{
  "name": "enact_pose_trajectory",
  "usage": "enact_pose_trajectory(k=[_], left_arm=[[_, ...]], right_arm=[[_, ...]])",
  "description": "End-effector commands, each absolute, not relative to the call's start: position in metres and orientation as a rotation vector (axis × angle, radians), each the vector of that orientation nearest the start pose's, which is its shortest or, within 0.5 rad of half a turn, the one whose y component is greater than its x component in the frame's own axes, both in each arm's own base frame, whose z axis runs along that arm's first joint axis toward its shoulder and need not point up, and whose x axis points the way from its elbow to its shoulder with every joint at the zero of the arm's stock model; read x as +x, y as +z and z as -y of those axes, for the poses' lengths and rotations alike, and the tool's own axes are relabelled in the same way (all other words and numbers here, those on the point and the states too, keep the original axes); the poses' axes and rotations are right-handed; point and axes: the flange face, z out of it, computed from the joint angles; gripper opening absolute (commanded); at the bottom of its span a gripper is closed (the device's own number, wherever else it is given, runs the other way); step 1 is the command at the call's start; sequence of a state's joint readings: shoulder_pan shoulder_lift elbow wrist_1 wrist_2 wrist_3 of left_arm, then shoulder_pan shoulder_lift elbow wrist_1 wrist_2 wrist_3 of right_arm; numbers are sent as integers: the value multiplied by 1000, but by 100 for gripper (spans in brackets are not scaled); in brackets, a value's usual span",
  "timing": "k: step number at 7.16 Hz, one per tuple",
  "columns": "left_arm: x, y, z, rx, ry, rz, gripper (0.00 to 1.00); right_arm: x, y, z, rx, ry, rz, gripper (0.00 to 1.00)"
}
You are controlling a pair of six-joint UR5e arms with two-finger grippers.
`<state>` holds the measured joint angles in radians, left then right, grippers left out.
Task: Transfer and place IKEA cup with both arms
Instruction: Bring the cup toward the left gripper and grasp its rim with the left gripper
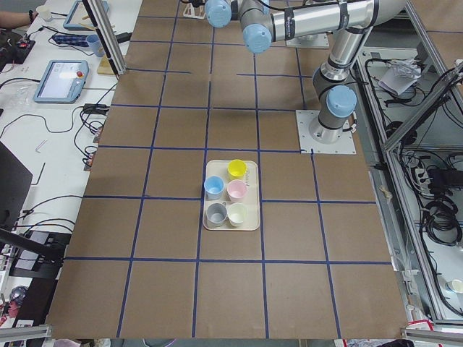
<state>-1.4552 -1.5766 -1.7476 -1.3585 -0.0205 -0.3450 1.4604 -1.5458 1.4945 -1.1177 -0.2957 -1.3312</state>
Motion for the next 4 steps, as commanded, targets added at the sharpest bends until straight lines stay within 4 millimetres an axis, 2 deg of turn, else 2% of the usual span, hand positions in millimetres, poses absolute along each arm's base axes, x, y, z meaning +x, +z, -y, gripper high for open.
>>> enact_pose_trajectory(k=[1,3,4], left_arm=[[-178,519,517,296,-140,1505,99],[-208,515,510,246,-181,1517,99],[-210,515,510,244,-185,1516,100]], right_arm=[[177,542,504,-843,-623,-1689,53],[179,544,506,-814,-645,-1663,54],[179,544,506,-815,-644,-1663,54]])
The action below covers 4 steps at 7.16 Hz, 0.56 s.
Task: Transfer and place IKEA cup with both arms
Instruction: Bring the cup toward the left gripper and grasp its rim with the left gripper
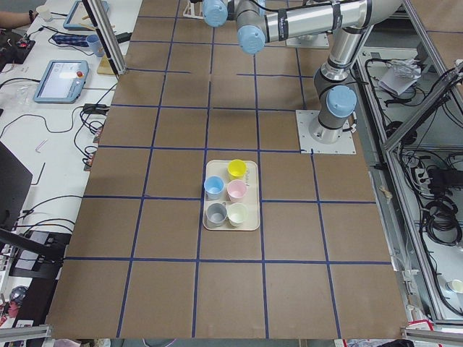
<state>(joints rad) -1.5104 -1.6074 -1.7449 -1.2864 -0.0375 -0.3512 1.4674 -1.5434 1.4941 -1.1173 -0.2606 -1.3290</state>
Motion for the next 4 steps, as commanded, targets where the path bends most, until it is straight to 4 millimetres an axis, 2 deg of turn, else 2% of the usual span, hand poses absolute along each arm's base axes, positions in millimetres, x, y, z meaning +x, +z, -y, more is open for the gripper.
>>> enact_pose_trajectory(k=[1,2,3,4], left_arm=[[-210,515,510,242,-184,1515,95],[-210,516,510,239,-183,1515,78],[-210,516,510,240,-185,1515,56],[-210,516,510,252,-197,1514,43]], right_arm=[[179,544,506,-812,-644,-1663,55],[178,544,506,-810,-642,-1666,55],[178,546,505,-806,-641,-1667,56],[178,546,505,-804,-640,-1667,57]])
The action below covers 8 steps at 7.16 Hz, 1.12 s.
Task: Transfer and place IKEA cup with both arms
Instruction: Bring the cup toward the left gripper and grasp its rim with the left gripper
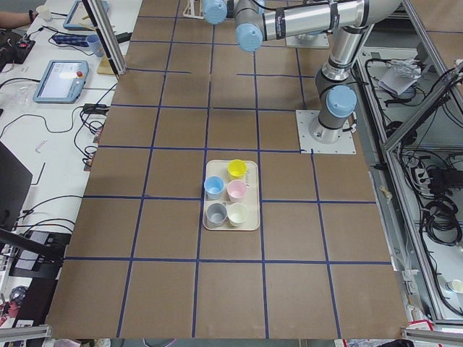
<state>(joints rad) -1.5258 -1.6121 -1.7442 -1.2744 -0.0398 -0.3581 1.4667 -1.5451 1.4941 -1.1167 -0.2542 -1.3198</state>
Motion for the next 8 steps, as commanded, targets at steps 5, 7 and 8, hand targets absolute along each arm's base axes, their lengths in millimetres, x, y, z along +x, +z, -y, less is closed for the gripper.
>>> enact_pose_trajectory(k=[5,7,8], left_arm=[[-210,517,509,272,-217,1514,39],[-210,519,509,261,-207,1517,33],[-210,520,509,262,-204,1520,19]], right_arm=[[178,549,505,-761,-604,-1690,100],[179,553,505,-768,-608,-1689,100],[178,553,505,-768,-603,-1695,100]])
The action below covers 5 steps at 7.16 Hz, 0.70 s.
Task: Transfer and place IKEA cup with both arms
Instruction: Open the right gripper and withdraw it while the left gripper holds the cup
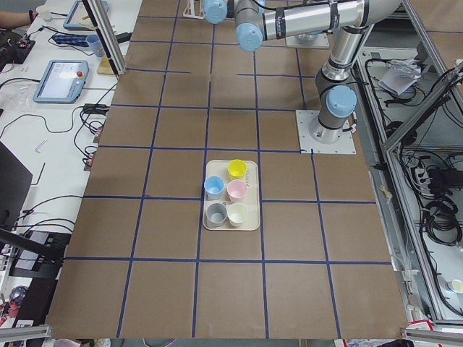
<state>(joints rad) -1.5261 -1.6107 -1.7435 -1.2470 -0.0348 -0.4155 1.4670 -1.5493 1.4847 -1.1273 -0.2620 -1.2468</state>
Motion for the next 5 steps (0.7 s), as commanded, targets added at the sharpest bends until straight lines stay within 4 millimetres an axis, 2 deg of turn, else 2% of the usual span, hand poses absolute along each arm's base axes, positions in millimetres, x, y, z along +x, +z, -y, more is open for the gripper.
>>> enact_pose_trajectory(k=[1,3,5], left_arm=[[-208,520,509,270,-206,1522,3],[-198,525,510,317,-221,1521,0],[-163,521,524,468,-173,1627,0]], right_arm=[[177,552,508,-769,-601,-1697,100],[170,556,509,-821,-554,-1775,100],[158,551,504,-896,-392,-1961,100]])
